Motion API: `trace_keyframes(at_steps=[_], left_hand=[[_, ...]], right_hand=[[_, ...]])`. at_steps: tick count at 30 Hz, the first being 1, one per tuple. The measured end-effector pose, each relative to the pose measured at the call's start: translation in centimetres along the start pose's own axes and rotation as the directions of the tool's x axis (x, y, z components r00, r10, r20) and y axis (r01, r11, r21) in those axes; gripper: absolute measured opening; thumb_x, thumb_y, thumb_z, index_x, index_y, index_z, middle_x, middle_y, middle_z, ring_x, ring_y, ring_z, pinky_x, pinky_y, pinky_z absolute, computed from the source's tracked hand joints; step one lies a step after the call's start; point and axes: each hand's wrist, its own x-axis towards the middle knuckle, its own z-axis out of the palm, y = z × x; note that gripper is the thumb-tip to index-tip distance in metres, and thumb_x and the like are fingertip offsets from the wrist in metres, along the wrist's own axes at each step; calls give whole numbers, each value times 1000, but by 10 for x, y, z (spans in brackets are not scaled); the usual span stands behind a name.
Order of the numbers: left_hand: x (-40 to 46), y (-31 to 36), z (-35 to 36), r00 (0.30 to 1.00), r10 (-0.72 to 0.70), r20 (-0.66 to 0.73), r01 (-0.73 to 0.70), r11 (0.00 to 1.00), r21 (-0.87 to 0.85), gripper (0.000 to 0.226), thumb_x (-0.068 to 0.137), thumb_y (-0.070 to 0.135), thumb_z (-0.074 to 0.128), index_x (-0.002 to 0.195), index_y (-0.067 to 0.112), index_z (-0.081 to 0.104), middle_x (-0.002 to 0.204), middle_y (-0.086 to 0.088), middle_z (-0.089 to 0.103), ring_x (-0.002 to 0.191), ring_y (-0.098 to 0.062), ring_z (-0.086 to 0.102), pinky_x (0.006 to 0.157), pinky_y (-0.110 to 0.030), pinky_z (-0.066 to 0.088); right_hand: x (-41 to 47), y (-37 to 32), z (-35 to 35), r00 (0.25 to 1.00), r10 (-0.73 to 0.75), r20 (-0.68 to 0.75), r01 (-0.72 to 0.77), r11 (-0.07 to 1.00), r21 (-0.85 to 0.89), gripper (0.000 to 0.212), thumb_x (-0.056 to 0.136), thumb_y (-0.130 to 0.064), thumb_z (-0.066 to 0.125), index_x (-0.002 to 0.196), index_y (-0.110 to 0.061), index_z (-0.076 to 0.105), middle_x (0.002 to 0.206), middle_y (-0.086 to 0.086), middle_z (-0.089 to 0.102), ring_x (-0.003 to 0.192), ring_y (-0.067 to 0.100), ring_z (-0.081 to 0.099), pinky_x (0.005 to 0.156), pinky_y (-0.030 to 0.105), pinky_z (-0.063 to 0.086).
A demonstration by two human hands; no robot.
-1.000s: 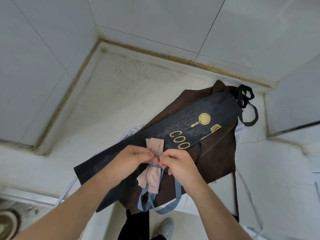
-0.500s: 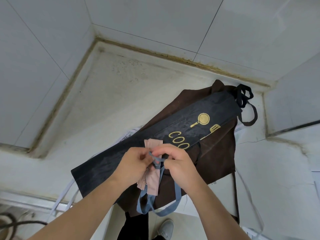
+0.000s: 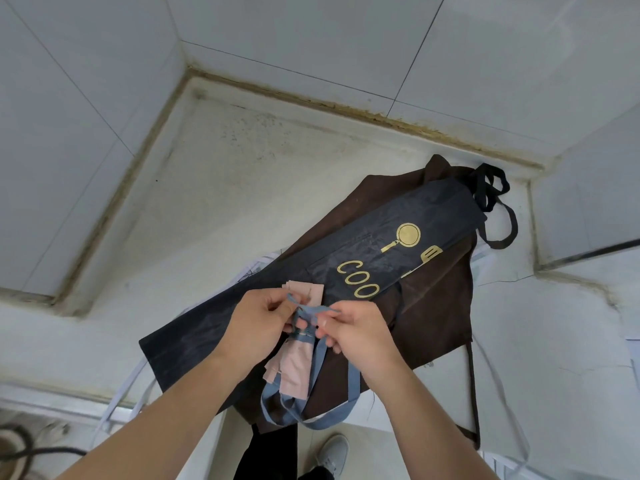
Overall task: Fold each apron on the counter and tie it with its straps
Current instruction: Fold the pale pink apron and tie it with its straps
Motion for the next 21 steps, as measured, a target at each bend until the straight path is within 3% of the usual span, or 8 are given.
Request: trace_keyframes(at_steps=[2,3,6,9,11,14,17,21], left_hand=[[0,-3,-2,1000,28,-4,-28,1000,7,26,104,20,63,86,17,82,83,-4,79,84,-28,75,82,-47,64],[0,-3,-2,999,36,9,-36,999,1,26,103,23,65,83,15,81,82,-7,78,85,-31,75,82,-47,64],[-2,0,-1,998,51,34,-51,999,3,23,101,22,68,84,18,83,84,-8,78,85,-20,75,81,-31,62],[-6,4,0,996,57,63,-57,998,2,20,101,17,68,90,21,85,88,2,80,91,-9,75,83,-14,56],[-7,4,0,993,51,103,-47,998,-49,16,100,16,70,95,20,85,92,2,81,94,-11,76,89,-19,57],[-8,5,-3,988,62,139,-48,994,-102,14,99,17,70,101,17,84,96,0,82,97,-15,77,92,-27,59],[-9,4,-5,984,89,153,-67,988,-141,14,98,16,70,103,14,83,97,-2,82,97,-16,77,91,-25,59],[-8,2,-5,987,110,120,-96,988,-118,14,98,14,70,102,13,84,97,-1,82,97,-14,76,87,-18,57]], right_hand=[[-7,1,6,983,109,147,-137,971,197,15,96,-8,70,84,-11,78,77,7,76,66,16,61,57,26,44],[-7,6,11,981,115,153,-140,977,162,12,93,-10,74,82,-11,78,76,7,76,65,16,61,57,27,44],[0,18,26,994,37,-107,-44,997,-59,11,81,-20,83,74,-17,75,65,-2,69,58,7,55,55,25,44],[2,21,36,941,-169,-295,104,969,-224,22,77,-15,83,77,-26,64,75,-6,65,67,9,59,59,25,51],[0,21,38,906,-327,-269,246,923,-296,28,78,-9,80,85,-29,61,87,-10,59,79,13,59,66,29,53],[-1,25,37,872,-462,-163,390,855,-342,34,83,-2,74,104,-27,68,99,-14,57,91,11,61,74,24,53],[0,30,35,870,-469,-149,392,843,-368,35,81,8,68,105,-17,71,99,-11,55,87,6,58,73,12,45],[4,31,31,879,-427,-211,334,869,-366,33,75,11,72,91,-17,72,94,-12,54,77,8,58,67,11,44]])
